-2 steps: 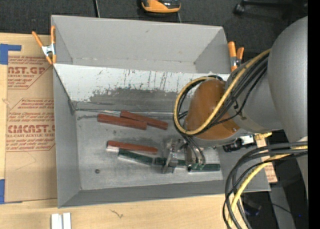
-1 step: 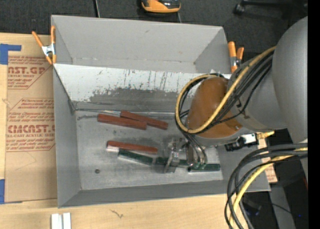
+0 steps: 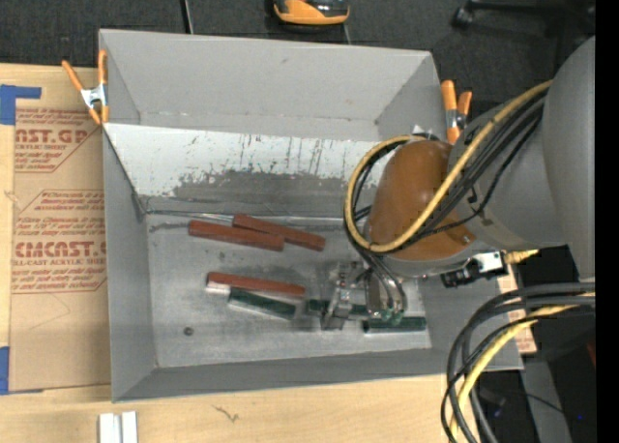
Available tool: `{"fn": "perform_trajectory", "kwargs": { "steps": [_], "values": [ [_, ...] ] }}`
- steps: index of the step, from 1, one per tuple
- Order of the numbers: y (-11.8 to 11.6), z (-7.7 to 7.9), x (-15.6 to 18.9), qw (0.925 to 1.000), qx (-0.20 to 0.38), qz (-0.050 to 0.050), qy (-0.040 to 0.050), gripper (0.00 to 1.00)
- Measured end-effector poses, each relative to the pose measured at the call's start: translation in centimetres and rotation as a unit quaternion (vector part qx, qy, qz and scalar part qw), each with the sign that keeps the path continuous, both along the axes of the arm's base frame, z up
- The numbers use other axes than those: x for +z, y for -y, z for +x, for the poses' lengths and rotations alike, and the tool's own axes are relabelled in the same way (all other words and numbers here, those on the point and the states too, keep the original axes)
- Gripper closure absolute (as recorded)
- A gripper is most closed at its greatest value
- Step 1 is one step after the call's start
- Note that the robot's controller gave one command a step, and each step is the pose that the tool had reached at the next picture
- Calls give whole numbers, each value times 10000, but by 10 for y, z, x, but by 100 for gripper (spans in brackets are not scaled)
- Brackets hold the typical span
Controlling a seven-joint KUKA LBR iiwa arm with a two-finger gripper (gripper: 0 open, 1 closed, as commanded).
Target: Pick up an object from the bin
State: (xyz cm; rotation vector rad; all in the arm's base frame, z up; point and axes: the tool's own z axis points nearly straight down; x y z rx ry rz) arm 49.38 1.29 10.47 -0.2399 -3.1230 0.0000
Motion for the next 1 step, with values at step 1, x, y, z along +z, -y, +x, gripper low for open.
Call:
{"fn": "perform_trajectory", "kwargs": {
  "steps": [1],
  "values": [
    [0,1,22,10000,1,1,32,100]
  ]
}}
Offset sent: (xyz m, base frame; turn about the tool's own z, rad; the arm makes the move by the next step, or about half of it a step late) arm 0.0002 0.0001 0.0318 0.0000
